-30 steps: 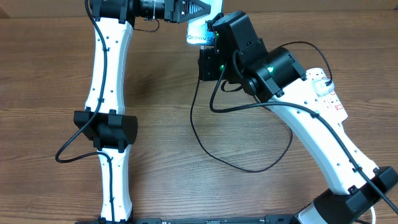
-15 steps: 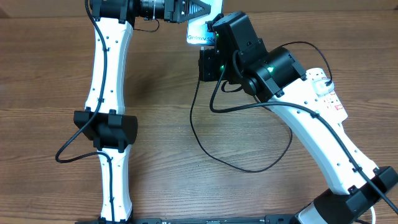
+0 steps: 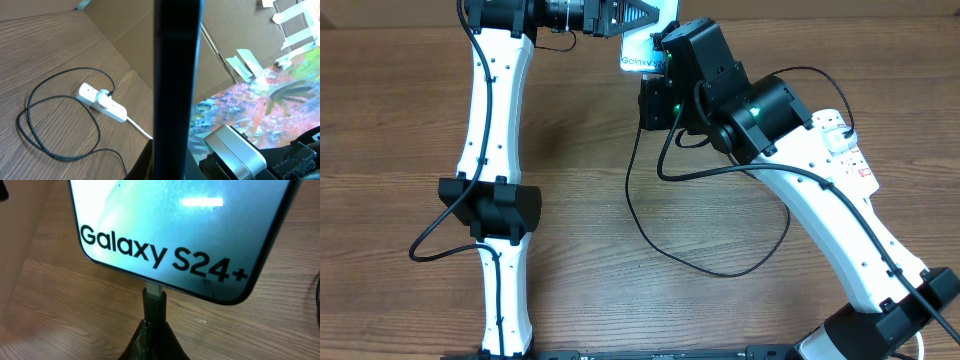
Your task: Plug charger to phone and switch on socket
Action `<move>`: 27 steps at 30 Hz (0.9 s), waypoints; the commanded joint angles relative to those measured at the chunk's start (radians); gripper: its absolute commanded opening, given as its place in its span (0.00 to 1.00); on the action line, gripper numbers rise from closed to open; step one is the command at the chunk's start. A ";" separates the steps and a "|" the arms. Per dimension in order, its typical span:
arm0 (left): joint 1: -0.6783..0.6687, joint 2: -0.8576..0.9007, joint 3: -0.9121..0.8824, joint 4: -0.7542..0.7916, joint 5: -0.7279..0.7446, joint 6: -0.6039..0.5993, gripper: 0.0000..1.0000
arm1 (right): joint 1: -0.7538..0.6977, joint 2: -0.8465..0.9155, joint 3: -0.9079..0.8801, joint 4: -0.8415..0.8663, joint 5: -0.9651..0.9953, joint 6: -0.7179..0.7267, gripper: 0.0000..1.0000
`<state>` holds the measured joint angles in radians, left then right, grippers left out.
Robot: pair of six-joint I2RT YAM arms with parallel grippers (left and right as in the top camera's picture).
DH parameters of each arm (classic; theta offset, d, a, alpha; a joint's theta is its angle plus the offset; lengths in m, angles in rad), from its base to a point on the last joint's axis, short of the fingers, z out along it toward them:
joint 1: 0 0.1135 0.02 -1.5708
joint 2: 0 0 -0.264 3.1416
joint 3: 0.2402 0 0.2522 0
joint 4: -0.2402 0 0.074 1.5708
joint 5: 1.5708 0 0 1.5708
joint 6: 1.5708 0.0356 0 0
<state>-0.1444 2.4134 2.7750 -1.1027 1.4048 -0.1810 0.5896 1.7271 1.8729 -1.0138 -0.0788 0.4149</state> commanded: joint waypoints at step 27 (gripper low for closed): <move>0.000 -0.033 0.021 0.007 0.027 0.005 0.04 | 0.000 0.003 0.025 0.016 -0.005 0.001 0.04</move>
<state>-0.1444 2.4134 2.7750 -1.1027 1.3987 -0.1806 0.5896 1.7271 1.8729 -1.0111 -0.0788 0.4149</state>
